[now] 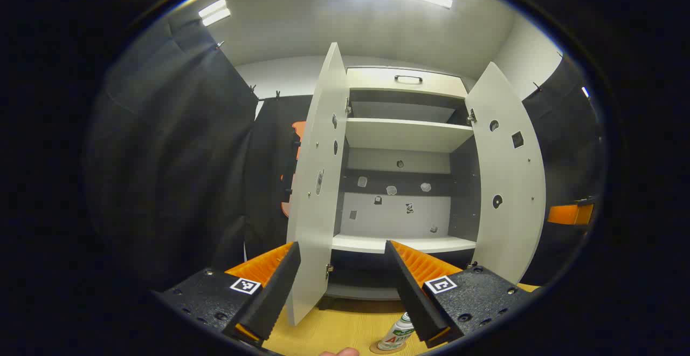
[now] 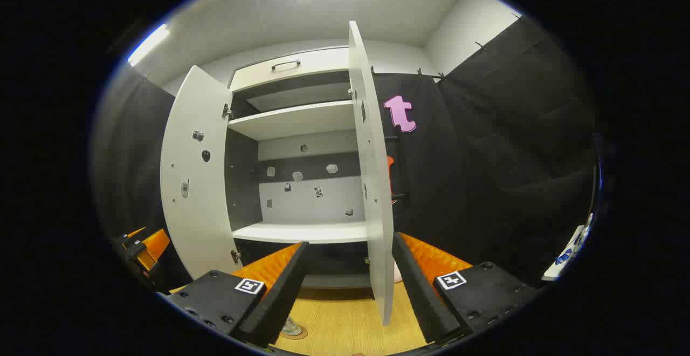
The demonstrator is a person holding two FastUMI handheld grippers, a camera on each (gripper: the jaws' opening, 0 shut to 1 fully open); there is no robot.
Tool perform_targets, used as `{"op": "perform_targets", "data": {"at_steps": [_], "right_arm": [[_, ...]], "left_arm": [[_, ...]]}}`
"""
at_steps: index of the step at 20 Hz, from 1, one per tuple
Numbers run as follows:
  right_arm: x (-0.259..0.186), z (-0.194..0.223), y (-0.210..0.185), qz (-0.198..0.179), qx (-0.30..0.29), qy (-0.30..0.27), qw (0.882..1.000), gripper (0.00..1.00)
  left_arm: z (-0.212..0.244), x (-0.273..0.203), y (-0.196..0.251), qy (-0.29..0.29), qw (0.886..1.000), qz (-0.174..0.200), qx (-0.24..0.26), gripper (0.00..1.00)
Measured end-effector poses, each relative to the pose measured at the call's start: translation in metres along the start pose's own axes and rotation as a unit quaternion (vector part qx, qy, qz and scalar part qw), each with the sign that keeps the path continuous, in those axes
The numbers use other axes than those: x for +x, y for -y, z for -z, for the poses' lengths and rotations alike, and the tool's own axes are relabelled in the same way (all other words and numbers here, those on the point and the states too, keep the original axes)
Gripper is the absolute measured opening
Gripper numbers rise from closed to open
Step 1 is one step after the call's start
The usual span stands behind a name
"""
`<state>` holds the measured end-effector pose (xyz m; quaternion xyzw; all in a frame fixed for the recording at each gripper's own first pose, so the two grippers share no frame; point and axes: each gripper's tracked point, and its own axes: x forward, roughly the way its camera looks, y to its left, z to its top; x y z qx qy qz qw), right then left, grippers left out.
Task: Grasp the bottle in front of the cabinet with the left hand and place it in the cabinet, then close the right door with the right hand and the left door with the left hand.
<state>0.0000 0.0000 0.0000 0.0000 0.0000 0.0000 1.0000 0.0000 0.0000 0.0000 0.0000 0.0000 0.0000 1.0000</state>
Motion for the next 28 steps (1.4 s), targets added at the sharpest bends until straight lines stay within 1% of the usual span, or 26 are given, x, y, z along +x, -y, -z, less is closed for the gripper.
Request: {"op": "perform_targets", "data": {"at_steps": [1,15,19,20,22,23,24,27,28], "right_arm": [[0.000,0.000,0.000,0.000,0.000,0.000,1.000,1.00],[0.000,0.005,-0.001,0.002,-0.001,-0.005,1.000,1.00],[0.000,0.005,-0.003,0.000,-0.001,-0.007,1.000,1.00],[0.000,0.004,-0.003,-0.001,-0.002,-0.007,1.000,1.00],[0.000,0.005,-0.003,-0.002,-0.002,-0.007,1.000,1.00],[0.000,0.005,-0.005,-0.003,-0.002,-0.009,1.000,1.00],[0.000,0.006,-0.005,-0.004,-0.001,-0.010,1.000,1.00],[-0.004,0.007,-0.003,-0.001,-0.009,-0.012,1.000,1.00],[-0.006,0.006,0.000,0.002,-0.014,-0.012,1.000,1.00]], "left_arm": [[0.001,0.000,0.000,0.000,1.000,-0.001,0.001,0.95],[0.005,0.001,-0.001,-0.008,1.000,-0.003,-0.001,0.96],[0.001,0.002,0.001,0.000,1.000,0.002,0.006,0.95],[-0.001,0.001,0.002,0.003,1.000,0.005,0.008,0.92],[0.002,0.009,0.014,-0.003,1.000,0.023,0.005,0.95],[0.008,0.017,0.027,-0.013,0.999,0.039,-0.002,0.93],[0.018,0.023,0.041,-0.025,0.998,0.058,-0.013,0.95],[0.054,0.028,0.082,-0.068,0.989,0.117,-0.060,0.95],[0.067,0.028,0.095,-0.079,0.985,0.136,-0.069,0.96]]}}
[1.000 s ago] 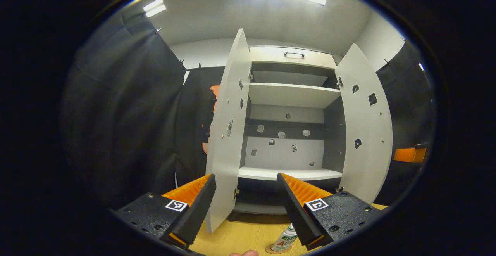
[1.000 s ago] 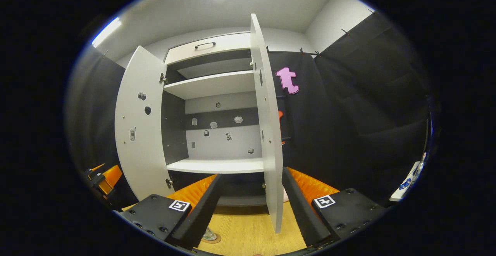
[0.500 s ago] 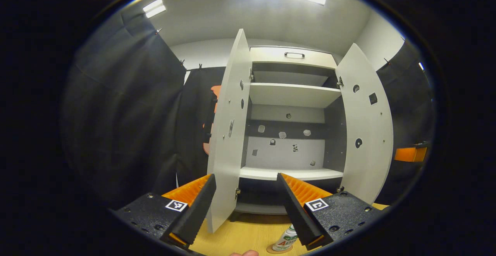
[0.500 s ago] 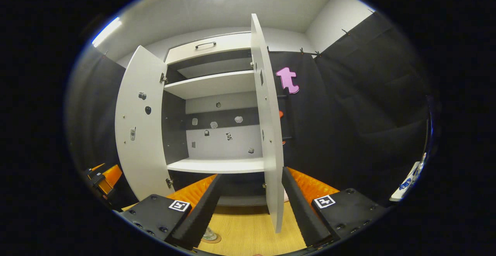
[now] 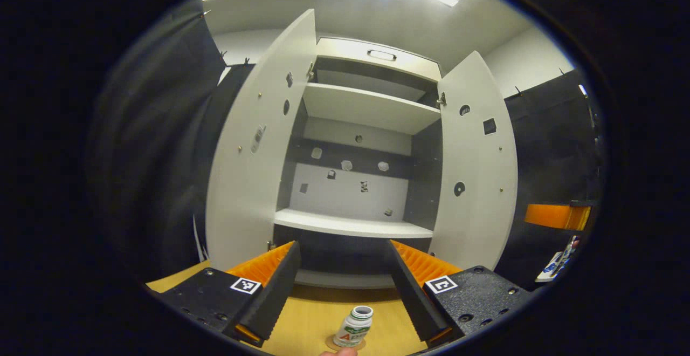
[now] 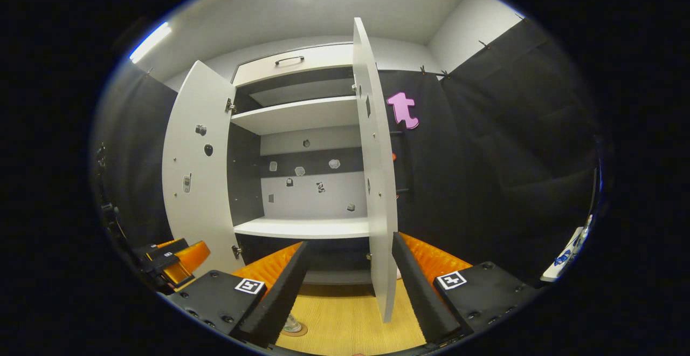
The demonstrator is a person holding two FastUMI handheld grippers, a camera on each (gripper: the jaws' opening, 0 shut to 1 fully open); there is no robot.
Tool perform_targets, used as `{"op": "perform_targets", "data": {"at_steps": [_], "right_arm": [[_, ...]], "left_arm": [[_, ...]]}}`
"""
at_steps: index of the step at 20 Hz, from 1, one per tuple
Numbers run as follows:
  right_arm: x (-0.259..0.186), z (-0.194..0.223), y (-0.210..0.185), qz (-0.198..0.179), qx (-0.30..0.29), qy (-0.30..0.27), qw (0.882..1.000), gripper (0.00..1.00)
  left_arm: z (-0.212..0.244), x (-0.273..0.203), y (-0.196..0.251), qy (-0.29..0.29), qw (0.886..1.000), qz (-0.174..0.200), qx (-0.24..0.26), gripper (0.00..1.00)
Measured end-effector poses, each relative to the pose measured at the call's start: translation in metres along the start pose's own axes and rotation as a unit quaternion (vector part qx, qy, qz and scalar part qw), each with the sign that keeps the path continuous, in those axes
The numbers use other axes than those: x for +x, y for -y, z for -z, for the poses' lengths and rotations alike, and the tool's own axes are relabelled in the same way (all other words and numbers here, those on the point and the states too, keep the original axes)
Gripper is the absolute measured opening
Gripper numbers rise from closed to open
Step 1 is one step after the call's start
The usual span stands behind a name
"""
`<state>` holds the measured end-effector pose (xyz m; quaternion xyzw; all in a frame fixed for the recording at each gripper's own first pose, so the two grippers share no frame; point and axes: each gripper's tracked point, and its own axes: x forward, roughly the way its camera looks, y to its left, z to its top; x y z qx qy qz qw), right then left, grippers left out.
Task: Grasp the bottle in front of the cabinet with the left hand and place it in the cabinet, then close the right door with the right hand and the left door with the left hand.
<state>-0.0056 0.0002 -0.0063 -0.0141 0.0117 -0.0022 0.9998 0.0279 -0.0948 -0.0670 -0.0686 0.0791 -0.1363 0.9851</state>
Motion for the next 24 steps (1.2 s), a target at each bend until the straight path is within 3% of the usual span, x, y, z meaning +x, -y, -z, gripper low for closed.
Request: {"op": "perform_targets", "data": {"at_steps": [3,11,18,23,24], "right_arm": [[-0.004,0.001,0.005,0.009,-0.011,0.000,1.000,1.00],[-0.012,0.008,0.006,0.014,-0.017,-0.012,1.000,1.00],[-0.012,0.013,-0.001,0.006,-0.016,-0.022,1.000,1.00],[-0.013,0.014,0.000,0.007,-0.014,-0.023,1.000,1.00],[-0.013,0.014,0.001,0.006,-0.015,-0.023,1.000,0.93]], "left_arm": [[0.064,0.010,0.018,-0.061,0.998,0.031,-0.006,0.95],[0.193,0.013,0.015,-0.152,0.988,0.030,0.011,0.96],[0.248,0.015,0.007,-0.190,0.982,0.015,0.004,0.96],[0.263,0.017,0.005,-0.184,0.983,0.008,0.003,0.96],[0.267,0.017,0.004,-0.187,0.982,0.006,0.001,0.96]]}}
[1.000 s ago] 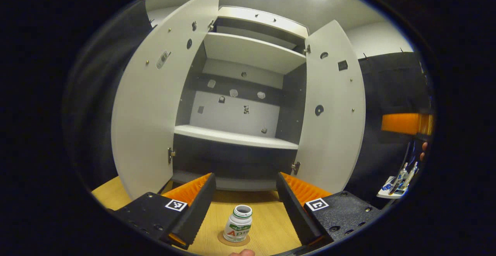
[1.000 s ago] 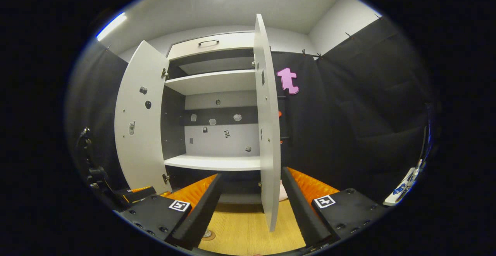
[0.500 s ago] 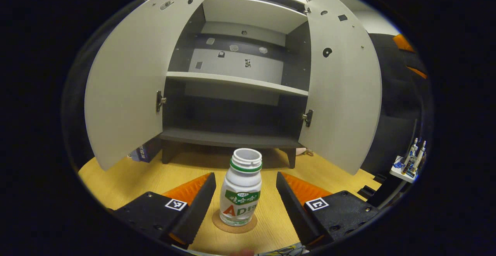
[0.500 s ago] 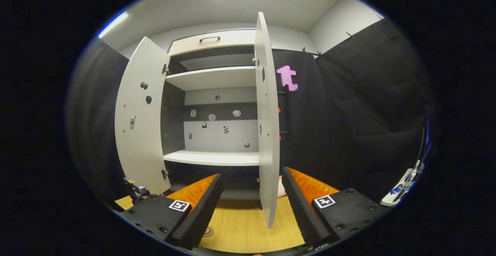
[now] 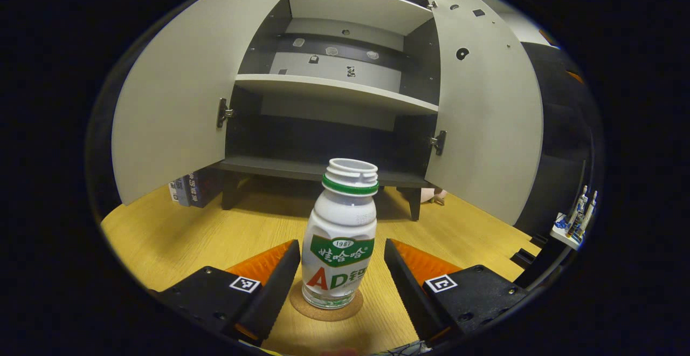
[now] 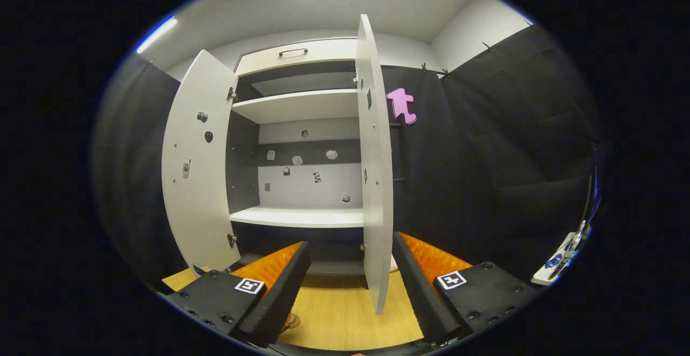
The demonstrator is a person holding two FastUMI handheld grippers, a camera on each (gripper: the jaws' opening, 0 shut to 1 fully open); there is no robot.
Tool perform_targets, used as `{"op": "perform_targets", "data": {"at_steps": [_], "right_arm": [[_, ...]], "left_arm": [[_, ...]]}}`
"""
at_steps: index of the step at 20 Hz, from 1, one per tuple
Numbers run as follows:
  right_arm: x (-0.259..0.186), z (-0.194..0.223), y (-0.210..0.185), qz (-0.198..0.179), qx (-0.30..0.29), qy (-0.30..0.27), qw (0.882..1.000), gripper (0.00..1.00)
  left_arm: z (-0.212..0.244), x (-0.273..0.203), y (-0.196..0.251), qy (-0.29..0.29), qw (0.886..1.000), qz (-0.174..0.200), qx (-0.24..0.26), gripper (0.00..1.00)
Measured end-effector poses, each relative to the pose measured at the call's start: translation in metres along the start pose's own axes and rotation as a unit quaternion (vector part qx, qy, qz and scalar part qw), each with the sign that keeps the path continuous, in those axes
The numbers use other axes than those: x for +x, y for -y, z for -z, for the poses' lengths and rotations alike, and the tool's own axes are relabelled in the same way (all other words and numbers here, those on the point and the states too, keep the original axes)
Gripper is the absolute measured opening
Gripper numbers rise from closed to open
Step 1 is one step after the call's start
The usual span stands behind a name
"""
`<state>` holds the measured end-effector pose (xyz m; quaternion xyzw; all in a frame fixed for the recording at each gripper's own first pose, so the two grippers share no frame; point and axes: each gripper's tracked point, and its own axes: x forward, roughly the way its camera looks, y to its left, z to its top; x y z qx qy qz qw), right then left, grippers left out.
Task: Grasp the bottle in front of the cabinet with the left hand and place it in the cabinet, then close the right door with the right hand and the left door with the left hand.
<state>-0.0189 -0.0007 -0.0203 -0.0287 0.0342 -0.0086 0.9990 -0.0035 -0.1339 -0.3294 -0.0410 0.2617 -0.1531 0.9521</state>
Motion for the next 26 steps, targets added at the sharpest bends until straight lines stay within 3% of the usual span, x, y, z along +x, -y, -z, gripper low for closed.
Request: {"op": "perform_targets", "data": {"at_steps": [4,5,6,7,8,9,11,12,15,16,17,18,21,24,26], "right_arm": [[0.000,0.001,0.001,0.000,-0.001,0.000,1.000,0.93],[0.001,0.002,0.002,0.000,-0.002,-0.001,1.000,0.93],[0.001,0.002,0.002,-0.001,-0.001,-0.003,1.000,0.92],[0.002,0.003,0.002,-0.001,0.001,-0.004,1.000,1.00],[0.002,0.003,0.003,-0.001,0.002,-0.004,1.000,0.93],[0.002,0.003,0.004,0.000,0.003,-0.004,1.000,0.93],[0.003,0.004,0.006,0.002,0.005,-0.006,1.000,0.93],[0.004,0.005,0.007,0.002,0.007,-0.008,1.000,1.00],[0.005,0.008,0.008,0.002,0.016,-0.012,1.000,1.00],[0.006,0.008,0.010,0.004,0.018,-0.011,1.000,0.93],[0.005,0.008,0.012,0.008,0.020,-0.008,1.000,0.93],[0.006,0.009,0.016,0.014,0.020,-0.004,1.000,1.00],[0.004,0.021,0.023,0.025,0.022,-0.015,0.999,1.00],[0.000,0.021,0.036,0.040,0.024,-0.018,0.999,1.00],[-0.003,0.019,0.052,0.062,0.023,-0.017,0.998,1.00]], "left_arm": [[0.012,0.005,-0.006,-0.016,1.000,-0.010,-0.010,0.94],[0.014,0.005,-0.009,-0.021,1.000,-0.012,-0.005,0.90],[0.010,0.002,-0.008,-0.024,1.000,-0.008,-0.003,0.76],[0.005,0.000,-0.008,-0.023,1.000,-0.005,-0.005,0.74],[-0.004,-0.004,-0.009,-0.018,1.000,-0.003,-0.007,0.72],[-0.017,-0.008,-0.008,-0.010,1.000,0.002,-0.007,0.72],[-0.053,-0.017,0.000,0.013,1.000,0.022,-0.002,0.72],[-0.073,-0.022,0.003,0.028,0.999,0.031,0.001,0.72],[-0.141,-0.033,0.004,0.063,0.998,0.031,0.000,0.72],[-0.162,-0.035,0.005,0.073,0.997,0.033,-0.003,0.72],[-0.185,-0.036,0.004,0.081,0.996,0.030,0.000,0.72],[-0.206,-0.036,0.002,0.087,0.996,0.027,0.007,0.72],[-0.269,-0.023,-0.001,0.107,0.994,0.017,0.015,0.71],[-0.328,-0.001,0.007,0.117,0.992,0.041,-0.029,0.71],[-0.365,0.020,0.002,0.124,0.991,0.043,-0.028,0.71]]}}
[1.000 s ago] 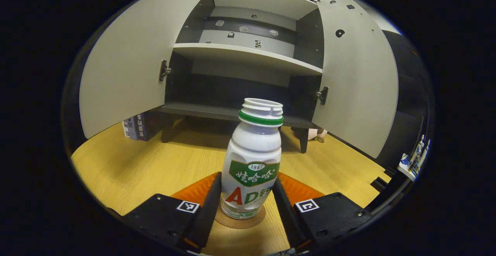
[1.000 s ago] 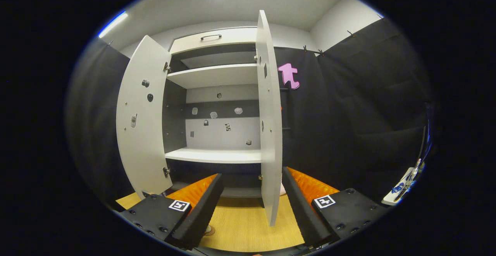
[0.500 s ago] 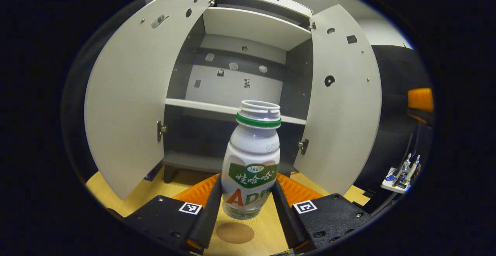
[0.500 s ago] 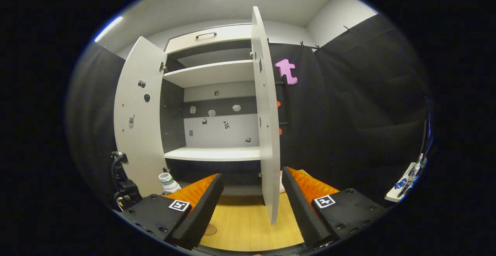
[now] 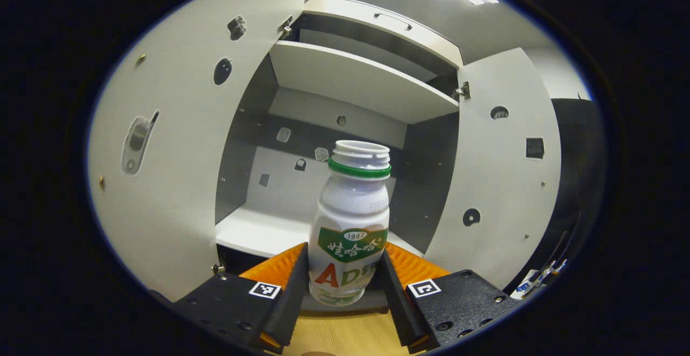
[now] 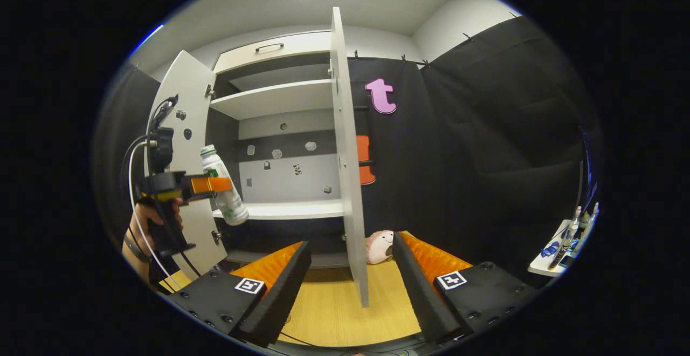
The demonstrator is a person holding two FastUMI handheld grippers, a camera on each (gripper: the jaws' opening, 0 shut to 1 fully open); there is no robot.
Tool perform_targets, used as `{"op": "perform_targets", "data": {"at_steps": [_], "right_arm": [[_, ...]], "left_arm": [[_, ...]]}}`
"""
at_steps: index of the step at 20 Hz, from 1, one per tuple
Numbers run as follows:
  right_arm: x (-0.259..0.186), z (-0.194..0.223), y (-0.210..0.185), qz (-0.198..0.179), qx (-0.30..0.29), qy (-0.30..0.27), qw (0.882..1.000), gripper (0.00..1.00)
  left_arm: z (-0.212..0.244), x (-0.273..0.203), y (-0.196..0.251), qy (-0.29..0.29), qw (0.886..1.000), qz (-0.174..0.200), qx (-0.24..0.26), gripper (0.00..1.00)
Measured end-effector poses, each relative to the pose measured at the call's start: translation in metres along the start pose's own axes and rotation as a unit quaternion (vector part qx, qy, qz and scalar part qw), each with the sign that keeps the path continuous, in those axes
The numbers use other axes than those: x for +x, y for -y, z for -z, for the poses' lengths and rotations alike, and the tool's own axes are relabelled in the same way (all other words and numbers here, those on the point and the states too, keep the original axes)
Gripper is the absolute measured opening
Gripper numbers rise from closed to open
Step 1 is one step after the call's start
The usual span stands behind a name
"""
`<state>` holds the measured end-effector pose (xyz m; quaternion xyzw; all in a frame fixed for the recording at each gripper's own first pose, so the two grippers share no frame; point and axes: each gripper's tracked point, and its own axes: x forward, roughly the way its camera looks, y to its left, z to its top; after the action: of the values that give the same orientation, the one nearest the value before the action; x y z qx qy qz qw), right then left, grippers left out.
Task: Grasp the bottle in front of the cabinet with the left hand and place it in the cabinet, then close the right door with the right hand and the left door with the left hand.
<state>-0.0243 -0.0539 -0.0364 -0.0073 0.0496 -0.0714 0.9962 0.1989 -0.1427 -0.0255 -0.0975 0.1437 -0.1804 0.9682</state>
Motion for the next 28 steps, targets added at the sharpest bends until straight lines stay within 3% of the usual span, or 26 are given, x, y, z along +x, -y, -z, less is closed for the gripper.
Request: {"op": "perform_targets", "data": {"at_steps": [5,11,15,16,20,24,26,28], "right_arm": [[-0.007,-0.004,0.040,0.057,0.010,0.007,0.998,1.00],[-0.010,-0.006,0.069,0.105,0.018,0.009,0.994,1.00],[-0.021,-0.010,0.088,0.135,0.011,0.019,0.991,1.00],[-0.022,-0.008,0.091,0.140,0.013,0.019,0.990,0.92],[-0.022,0.001,0.096,0.151,0.024,0.014,0.988,0.92],[-0.019,0.005,0.095,0.151,0.028,0.014,0.988,0.93],[-0.020,0.006,0.097,0.153,0.026,0.014,0.988,1.00],[-0.019,0.008,0.098,0.153,0.025,0.011,0.988,1.00]], "left_arm": [[-0.038,0.089,-0.003,-0.028,1.000,0.007,0.012,0.71],[-0.021,0.176,0.009,-0.086,0.993,0.002,0.074,0.72],[-0.007,0.184,0.014,-0.125,0.989,-0.003,0.074,0.72],[-0.001,0.185,0.014,-0.136,0.988,-0.004,0.072,0.72],[0.020,0.193,0.016,-0.167,0.984,-0.007,0.055,0.72],[0.031,0.193,0.010,-0.185,0.981,-0.024,0.056,0.73],[0.039,0.194,0.007,-0.193,0.980,-0.028,0.048,0.74],[0.041,0.198,0.005,-0.186,0.981,-0.028,0.043,0.74]]}}
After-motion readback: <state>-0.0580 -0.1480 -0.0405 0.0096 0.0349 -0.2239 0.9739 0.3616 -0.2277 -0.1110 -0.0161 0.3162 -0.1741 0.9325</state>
